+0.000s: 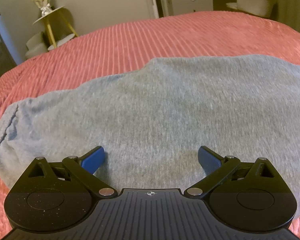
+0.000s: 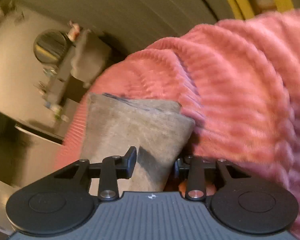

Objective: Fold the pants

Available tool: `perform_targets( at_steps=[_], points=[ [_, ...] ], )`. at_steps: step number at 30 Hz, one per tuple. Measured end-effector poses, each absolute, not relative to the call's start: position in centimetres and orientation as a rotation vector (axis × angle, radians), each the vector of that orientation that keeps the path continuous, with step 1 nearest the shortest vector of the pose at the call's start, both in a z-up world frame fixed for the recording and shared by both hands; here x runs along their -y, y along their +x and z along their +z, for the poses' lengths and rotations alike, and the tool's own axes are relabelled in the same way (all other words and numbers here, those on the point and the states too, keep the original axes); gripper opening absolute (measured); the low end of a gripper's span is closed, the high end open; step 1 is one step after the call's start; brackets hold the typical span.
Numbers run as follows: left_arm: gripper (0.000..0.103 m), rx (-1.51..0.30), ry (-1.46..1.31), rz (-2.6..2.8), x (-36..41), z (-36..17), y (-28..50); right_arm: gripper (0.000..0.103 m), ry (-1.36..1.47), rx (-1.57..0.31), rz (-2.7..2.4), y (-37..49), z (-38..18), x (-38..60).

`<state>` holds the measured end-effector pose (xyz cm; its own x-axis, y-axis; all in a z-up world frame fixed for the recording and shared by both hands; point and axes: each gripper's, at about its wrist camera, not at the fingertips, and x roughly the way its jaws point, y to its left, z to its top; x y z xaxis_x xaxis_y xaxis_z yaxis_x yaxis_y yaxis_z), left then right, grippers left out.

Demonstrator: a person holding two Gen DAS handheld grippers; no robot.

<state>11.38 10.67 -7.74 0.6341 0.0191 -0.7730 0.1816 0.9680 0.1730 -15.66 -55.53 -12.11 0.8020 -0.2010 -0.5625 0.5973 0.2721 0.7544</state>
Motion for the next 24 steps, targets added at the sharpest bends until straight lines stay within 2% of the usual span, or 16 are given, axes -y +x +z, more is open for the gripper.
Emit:
perform_targets(
  at_steps=[1,3,5,6,7,8,10,12,15,19,22,24],
  points=[
    [0.103,-0.883,0.242,-0.095,-10.7,-7.8,11.4,0.037,1.198,-0.369,-0.549,-16.1,-12.2,55.5],
    [0.103,-0.884,0.24,-0.096,-10.7,-7.9,11.5,0.047,1.233,-0.358,-0.53,-15.8,-12.4,55.9],
    [0.103,-0.884,0.242,-0.097,-10.7,-7.9,11.5,0.047,1.244,-0.339,-0.501,-15.0,-12.4,56.6],
    [0.103,-0.884,0.241,-0.097,-10.7,-7.9,11.5,0.043,1.236,-0.334,-0.498,-14.8,-12.5,56.7],
    [0.103,-0.884,0.239,-0.096,-10.7,-7.8,11.5,0.014,1.219,-0.336,-0.504,-14.3,-12.4,56.8],
    [0.103,-0.885,0.237,-0.096,-10.7,-7.8,11.5,0.009,1.186,-0.329,-0.491,-14.0,-12.0,56.7],
    [0.103,-0.885,0.236,-0.097,-10.7,-7.8,11.4,0.009,1.153,-0.279,-0.454,-14.4,-11.3,56.0],
    [0.103,-0.885,0.238,-0.098,-10.7,-7.8,11.5,0.015,1.128,-0.313,-0.485,-13.9,-11.4,56.0],
    [0.103,-0.887,0.238,-0.099,-10.7,-7.9,11.5,0.016,1.114,-0.392,-0.511,-13.0,-12.4,56.2],
    [0.103,-0.889,0.238,-0.098,-10.7,-7.9,11.6,0.017,1.134,-0.387,-0.508,-13.0,-12.6,56.4],
    [0.103,-0.888,0.24,-0.097,-10.6,-7.8,11.5,0.021,1.117,-0.406,-0.499,-12.3,-12.3,56.5],
    [0.103,-0.89,0.238,-0.097,-10.7,-7.8,11.6,0.028,1.13,-0.401,-0.486,-12.0,-12.4,56.8]
  ],
)
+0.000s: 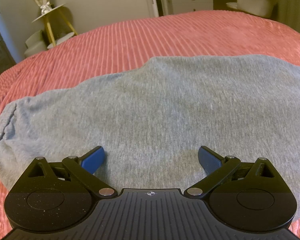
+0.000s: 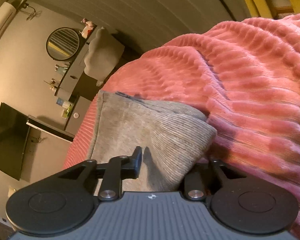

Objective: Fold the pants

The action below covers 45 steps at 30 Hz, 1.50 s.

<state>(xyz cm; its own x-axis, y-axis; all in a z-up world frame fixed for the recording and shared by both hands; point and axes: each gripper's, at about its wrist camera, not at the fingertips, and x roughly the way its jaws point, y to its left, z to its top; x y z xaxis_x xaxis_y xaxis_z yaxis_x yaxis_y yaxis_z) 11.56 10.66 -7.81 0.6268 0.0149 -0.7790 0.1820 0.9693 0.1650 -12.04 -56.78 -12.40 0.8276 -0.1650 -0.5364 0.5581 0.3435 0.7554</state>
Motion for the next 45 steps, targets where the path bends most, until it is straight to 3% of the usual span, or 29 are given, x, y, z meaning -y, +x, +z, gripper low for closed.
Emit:
perform_targets(
  at_steps=[4,6,12,24,31,39,42,45],
  points=[
    [0.103,-0.891,0.233,-0.098,-10.7,-7.8,11.5,0.024,1.127,-0.399,-0.483,-11.5,-12.6,57.0],
    [0.103,-0.892,0.231,-0.098,-10.7,-7.7,11.6,0.01,1.1,-0.412,-0.502,-11.5,-12.4,56.9],
    [0.103,-0.895,0.219,-0.096,-10.9,-7.6,11.7,0.009,1.057,-0.345,-0.479,-12.5,-10.5,55.7],
    [0.103,-0.91,0.207,-0.106,-11.1,-7.4,12.1,0.009,0.939,-0.495,-0.598,-11.2,-9.3,54.6],
    [0.103,-0.918,0.108,-0.123,-12.2,-6.6,12.6,0.009,0.725,-0.512,-0.616,-8.2,-2.5,50.3],
    [0.103,-0.841,-0.115,-0.043,-17.0,-3.4,12.7,0.009,0.101,-0.585,-0.177,1.4,9.1,30.7],
    [0.103,-0.813,-0.197,0.007,-19.2,-2.5,12.5,0.009,-0.173,-0.718,0.037,4.3,7.1,19.9],
    [0.103,-0.807,-0.25,0.051,-20.6,-2.3,12.3,0.01,-0.438,-0.905,0.179,6.4,1.0,11.1]
  ],
)
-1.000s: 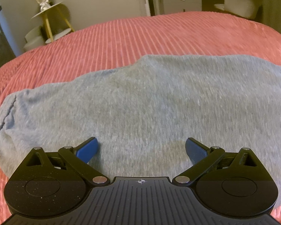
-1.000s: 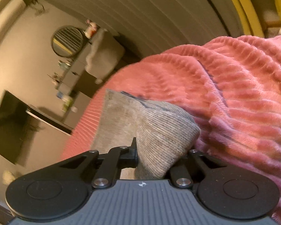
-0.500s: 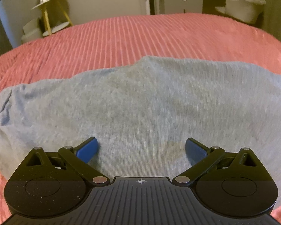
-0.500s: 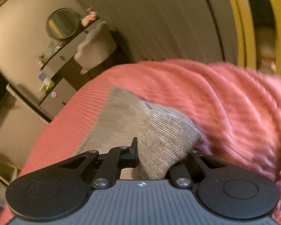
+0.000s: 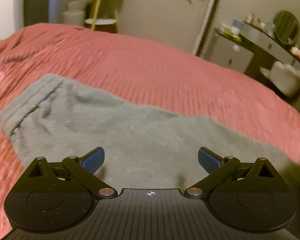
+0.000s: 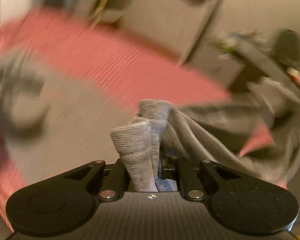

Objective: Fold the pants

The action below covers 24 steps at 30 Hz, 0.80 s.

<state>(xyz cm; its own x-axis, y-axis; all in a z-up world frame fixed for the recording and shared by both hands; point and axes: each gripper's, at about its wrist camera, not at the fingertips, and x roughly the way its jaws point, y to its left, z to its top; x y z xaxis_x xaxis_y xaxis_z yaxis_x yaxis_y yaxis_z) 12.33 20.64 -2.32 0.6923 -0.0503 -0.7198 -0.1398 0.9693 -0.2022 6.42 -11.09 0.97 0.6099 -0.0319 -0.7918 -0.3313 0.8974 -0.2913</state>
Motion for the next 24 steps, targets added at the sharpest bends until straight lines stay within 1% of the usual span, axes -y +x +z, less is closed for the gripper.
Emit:
perform_targets(
  at_steps=[2,3,4,5,6,9,12,16,19,24],
  points=[
    [0.103,-0.801,-0.268,0.061,-21.2,-2.1,12.3,0.01,-0.479,-1.1,0.214,7.7,-4.1,8.0],
    [0.103,-0.799,-0.279,0.058,-21.3,-1.9,12.3,0.011,-0.609,-1.143,0.216,7.2,-6.8,6.2],
    [0.103,-0.796,-0.294,0.049,-21.6,-1.8,12.1,0.012,-0.79,-1.089,0.227,5.8,-8.4,4.4],
    [0.103,-0.797,-0.309,0.039,-21.7,-1.6,12.1,0.012,-0.886,-1.06,0.233,4.9,-8.9,3.4],
    [0.103,-0.798,-0.326,0.021,-21.8,-1.4,12.0,0.012,-0.921,-1.051,0.228,4.4,-8.8,2.9],
    [0.103,-0.775,-0.334,-0.04,-21.1,-0.7,11.5,0.011,-0.818,-1.095,0.223,4.5,-7.2,4.0],
    [0.103,-0.773,-0.31,-0.099,-20.3,-0.9,11.3,0.011,-0.802,-1.129,0.206,5.1,-5.6,4.2],
    [0.103,-0.814,-0.276,-0.179,-19.6,-2.4,11.9,0.01,-0.779,-1.085,0.202,4.5,-3.6,4.1],
    [0.102,-0.863,-0.297,-0.189,-19.6,-3.5,12.7,0.009,-0.683,-1.065,0.162,3.7,-2.9,5.2],
    [0.102,-0.835,-0.308,-0.204,-19.7,-3.1,12.6,0.009,-0.655,-1.016,0.174,0.4,-3.0,5.5]
  ],
)
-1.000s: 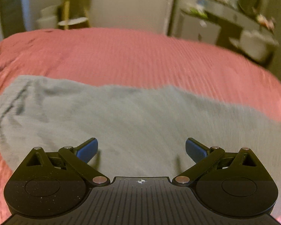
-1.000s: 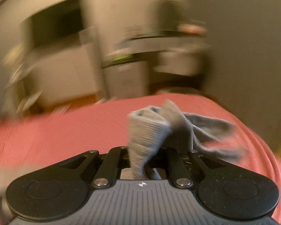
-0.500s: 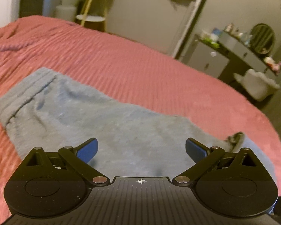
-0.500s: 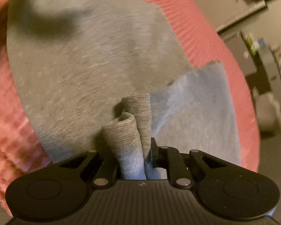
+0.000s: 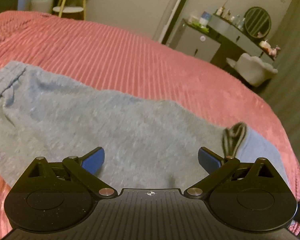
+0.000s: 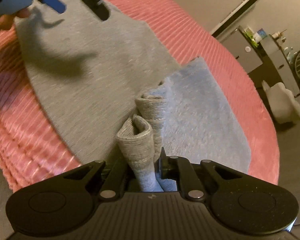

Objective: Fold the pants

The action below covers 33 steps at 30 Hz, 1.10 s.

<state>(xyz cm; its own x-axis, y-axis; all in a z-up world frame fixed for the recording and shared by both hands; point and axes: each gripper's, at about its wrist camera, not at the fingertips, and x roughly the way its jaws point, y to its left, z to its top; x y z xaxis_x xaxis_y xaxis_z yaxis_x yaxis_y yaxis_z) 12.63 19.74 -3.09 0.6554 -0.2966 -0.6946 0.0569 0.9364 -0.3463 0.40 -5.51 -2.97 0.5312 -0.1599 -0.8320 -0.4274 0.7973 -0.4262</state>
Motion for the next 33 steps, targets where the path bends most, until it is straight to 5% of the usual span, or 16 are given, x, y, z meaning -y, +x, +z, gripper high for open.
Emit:
perform_targets(
  at_steps=[5,7,9,12,17,22,26,31,33],
  points=[
    [0.102,-0.821,-0.282,-0.18,-19.5,-2.9,12.2,0.016,-0.637,-1.025,0.19,-1.2,-5.4,6.3],
    [0.102,-0.844,-0.257,-0.195,-18.9,-3.1,12.3,0.03,-0.525,-1.017,0.181,-1.1,-4.5,6.8],
    [0.102,-0.853,-0.211,-0.231,-17.8,-3.0,12.2,0.063,-0.205,-0.985,0.247,-1.7,-1.6,9.4],
    [0.102,-0.832,-0.118,-0.314,-15.0,-2.4,12.0,0.087,0.223,-0.833,0.208,-4.0,1.0,15.5],
    [0.103,-0.769,0.021,-0.469,-8.8,-1.1,12.5,0.087,0.706,-0.758,-0.005,-5.3,-0.5,25.5],
    [0.102,-0.847,-0.018,-0.528,-5.0,-1.9,16.3,0.087,0.778,-0.851,-0.151,-5.4,-4.2,27.9],
    [0.074,-1.021,-0.293,-0.629,-4.8,-3.4,19.4,0.092,0.775,-0.838,-0.126,-5.7,-3.8,27.6],
    [0.066,-1.123,-0.485,-0.672,-4.7,-6.0,22.4,0.098,0.827,-0.813,-0.105,-5.8,-4.4,28.2],
    [0.037,-1.127,-0.509,-0.67,-4.4,-6.7,23.5,0.098,0.794,-0.812,-0.102,-5.7,-4.1,27.8]
  ],
)
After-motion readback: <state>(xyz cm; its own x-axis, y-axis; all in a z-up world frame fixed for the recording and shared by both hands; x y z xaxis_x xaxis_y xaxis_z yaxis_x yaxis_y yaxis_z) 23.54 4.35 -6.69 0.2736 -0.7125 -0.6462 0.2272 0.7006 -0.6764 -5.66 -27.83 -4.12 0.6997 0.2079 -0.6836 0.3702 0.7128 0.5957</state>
